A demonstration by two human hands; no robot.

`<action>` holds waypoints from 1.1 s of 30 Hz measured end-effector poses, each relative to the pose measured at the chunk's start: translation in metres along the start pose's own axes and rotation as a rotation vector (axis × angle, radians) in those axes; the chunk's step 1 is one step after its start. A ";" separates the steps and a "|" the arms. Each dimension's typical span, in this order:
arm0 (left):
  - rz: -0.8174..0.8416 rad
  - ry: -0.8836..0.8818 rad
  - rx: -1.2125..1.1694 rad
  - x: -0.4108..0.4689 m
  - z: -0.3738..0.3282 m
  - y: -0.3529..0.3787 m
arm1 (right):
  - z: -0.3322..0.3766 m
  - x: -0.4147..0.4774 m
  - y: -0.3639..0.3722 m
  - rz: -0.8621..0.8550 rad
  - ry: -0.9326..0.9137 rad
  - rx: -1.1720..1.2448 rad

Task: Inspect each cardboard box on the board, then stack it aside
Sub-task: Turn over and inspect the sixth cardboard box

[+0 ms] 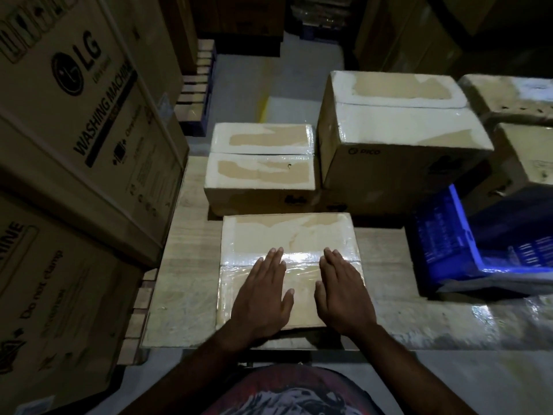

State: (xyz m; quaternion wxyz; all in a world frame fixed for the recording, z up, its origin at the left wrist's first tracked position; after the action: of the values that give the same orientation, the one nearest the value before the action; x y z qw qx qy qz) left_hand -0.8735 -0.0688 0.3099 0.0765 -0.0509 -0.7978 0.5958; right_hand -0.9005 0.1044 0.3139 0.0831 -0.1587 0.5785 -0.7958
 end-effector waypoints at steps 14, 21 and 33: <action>-0.014 -0.055 0.117 0.050 0.049 -0.008 | 0.012 0.068 0.018 0.108 -0.073 -0.044; -0.036 -0.057 0.091 0.052 0.053 -0.008 | 0.007 0.077 0.009 0.069 -0.043 0.066; -0.082 -0.205 0.146 0.068 0.092 -0.021 | -0.044 0.096 0.009 0.055 0.186 -0.053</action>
State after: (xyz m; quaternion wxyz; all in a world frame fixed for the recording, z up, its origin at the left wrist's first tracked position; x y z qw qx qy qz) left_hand -0.9573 -0.1496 0.3084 0.0221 0.0486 -0.7574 0.6508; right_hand -1.0063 0.1109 0.3075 0.0466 -0.0700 0.6089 -0.7888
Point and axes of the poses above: each hand's wrist, its own x-axis towards the middle knuckle, its own y-axis out of the palm, z = x × y, the point moved 6 cm from there along x, towards the middle knuckle, and after that the axes turned 7 degrees about -z, right-handed, at the moved point
